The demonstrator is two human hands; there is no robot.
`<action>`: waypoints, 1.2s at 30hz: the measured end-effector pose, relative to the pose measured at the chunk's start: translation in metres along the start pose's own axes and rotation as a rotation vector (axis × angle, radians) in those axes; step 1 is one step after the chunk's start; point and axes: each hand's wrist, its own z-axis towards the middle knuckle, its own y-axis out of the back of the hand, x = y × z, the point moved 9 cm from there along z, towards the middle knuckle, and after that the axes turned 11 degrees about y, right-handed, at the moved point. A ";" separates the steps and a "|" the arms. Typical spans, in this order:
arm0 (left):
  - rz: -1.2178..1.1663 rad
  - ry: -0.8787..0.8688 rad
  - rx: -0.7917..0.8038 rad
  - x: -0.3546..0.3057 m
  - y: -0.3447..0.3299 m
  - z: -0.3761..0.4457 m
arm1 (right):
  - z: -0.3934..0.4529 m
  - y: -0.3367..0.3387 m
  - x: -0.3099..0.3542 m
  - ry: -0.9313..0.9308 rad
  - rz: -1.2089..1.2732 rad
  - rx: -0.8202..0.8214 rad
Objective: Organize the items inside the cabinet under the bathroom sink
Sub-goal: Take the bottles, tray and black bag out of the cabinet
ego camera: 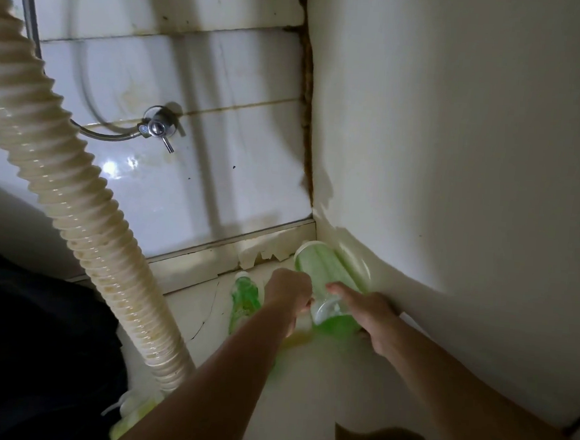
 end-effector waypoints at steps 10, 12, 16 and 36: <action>0.052 0.082 0.194 0.017 -0.004 -0.060 | -0.106 0.028 -0.020 -0.133 0.419 0.079; -0.015 0.128 0.265 0.024 -0.001 -0.082 | -0.134 0.041 -0.016 -0.121 0.484 0.086; -0.101 0.213 0.434 0.038 0.004 -0.147 | -0.199 0.069 0.001 -0.027 0.454 0.228; 0.019 -0.122 0.498 0.187 0.009 -0.443 | -0.433 0.149 0.002 0.300 -0.485 0.498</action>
